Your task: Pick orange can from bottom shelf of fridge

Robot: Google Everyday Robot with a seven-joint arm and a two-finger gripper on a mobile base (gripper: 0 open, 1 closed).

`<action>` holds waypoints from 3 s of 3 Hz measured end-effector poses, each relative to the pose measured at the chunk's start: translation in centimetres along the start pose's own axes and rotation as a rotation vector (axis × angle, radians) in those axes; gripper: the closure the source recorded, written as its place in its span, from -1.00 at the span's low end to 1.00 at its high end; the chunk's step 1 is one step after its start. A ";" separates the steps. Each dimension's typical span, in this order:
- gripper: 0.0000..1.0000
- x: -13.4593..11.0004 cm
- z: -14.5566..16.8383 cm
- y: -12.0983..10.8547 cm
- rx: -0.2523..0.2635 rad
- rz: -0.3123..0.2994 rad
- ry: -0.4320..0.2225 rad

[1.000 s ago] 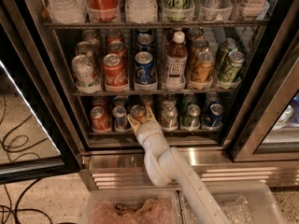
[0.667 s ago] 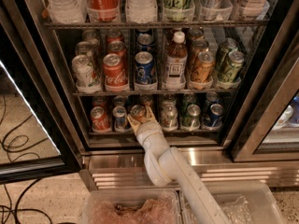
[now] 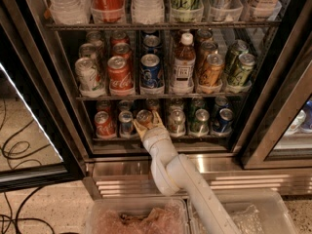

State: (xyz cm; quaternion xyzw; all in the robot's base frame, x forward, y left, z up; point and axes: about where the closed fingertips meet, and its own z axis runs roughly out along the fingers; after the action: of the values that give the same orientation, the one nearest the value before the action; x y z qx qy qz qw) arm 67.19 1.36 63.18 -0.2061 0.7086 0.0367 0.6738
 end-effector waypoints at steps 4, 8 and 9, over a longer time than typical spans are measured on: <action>1.00 -3.1 -7.8 -0.8 0.044 0.019 -0.095; 1.00 0.1 -17.4 0.0 0.129 0.113 -0.095; 1.00 -0.1 -18.0 0.7 0.110 0.113 -0.089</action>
Offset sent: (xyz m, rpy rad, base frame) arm -0.0125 -0.0114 0.0192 0.0086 -0.0363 -0.0191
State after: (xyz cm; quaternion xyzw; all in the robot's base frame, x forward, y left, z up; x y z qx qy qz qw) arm 50.06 -3.89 64.72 -0.1264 0.6894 0.0447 0.7119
